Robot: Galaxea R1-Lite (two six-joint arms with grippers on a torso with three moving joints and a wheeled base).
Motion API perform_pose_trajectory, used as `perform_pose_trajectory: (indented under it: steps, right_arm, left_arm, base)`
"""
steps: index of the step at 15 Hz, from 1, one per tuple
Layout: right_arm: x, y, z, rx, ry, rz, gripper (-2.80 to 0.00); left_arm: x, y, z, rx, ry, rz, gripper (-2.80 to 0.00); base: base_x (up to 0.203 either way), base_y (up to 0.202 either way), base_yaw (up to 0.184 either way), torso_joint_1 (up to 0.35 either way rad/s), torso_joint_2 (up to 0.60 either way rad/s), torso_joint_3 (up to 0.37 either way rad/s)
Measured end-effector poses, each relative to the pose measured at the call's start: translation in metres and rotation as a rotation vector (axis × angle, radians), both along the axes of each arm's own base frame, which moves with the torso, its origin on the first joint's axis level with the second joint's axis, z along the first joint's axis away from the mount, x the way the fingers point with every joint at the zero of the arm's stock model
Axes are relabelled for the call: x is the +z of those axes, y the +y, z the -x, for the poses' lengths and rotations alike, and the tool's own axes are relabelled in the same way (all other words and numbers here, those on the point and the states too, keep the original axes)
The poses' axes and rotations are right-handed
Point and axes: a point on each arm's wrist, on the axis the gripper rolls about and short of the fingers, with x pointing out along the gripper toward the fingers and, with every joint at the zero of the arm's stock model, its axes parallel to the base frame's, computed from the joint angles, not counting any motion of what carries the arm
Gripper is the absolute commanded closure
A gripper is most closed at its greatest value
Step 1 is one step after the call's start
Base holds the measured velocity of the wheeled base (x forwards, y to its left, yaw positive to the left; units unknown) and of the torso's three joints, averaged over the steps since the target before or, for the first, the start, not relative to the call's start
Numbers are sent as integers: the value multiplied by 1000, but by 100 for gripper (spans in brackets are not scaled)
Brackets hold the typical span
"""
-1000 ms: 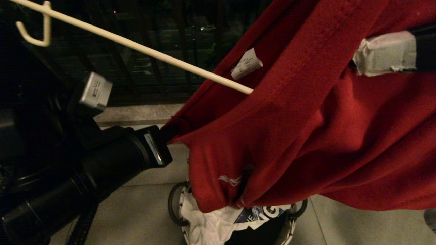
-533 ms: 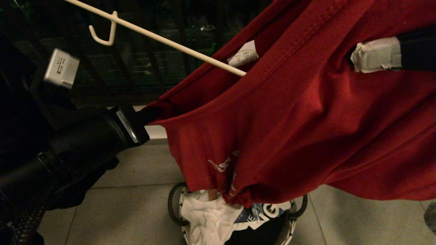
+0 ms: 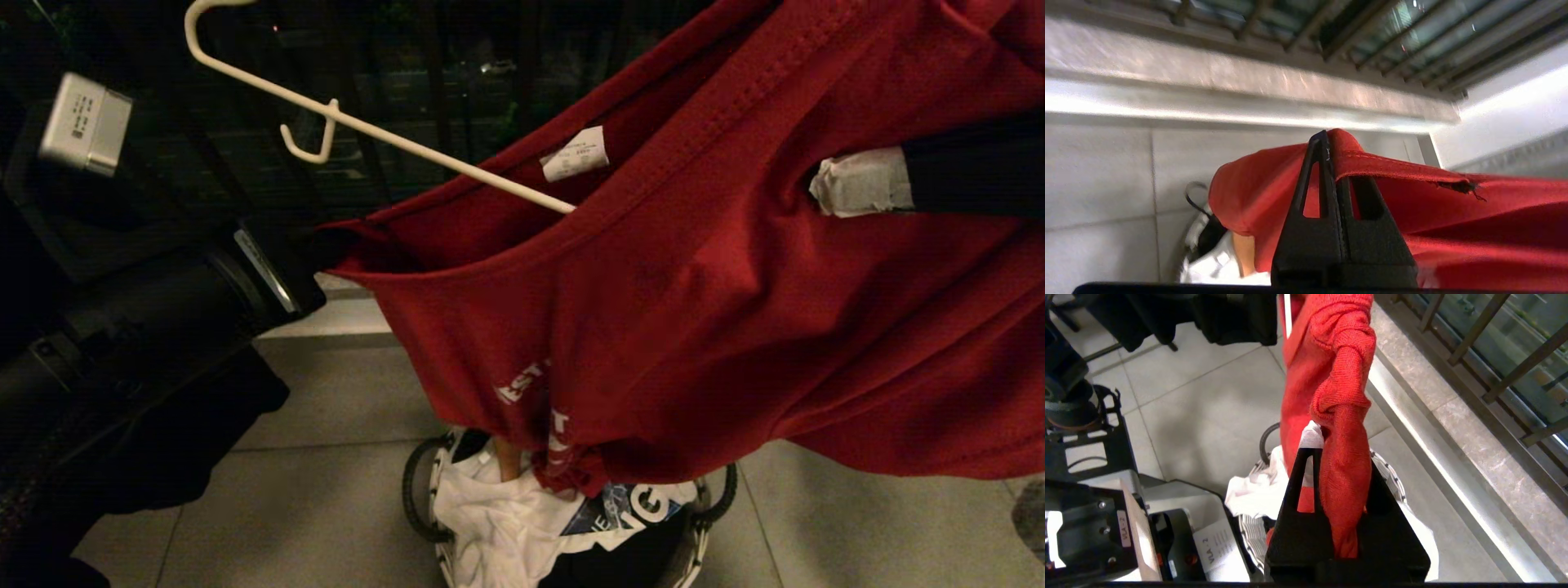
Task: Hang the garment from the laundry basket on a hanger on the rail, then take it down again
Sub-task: Hang the clothes on the clothes rack
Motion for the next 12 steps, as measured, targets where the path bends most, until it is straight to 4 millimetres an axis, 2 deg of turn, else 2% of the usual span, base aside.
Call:
perform_pose_trajectory:
  steps: [12]
  right_arm:
    - [-16, -6, -5, -41, 24, 55, 0]
  left_arm:
    - [24, 22, 3, 54, -59, 34, 0]
  base:
    - [0, 0, 0, 0, 0, 0]
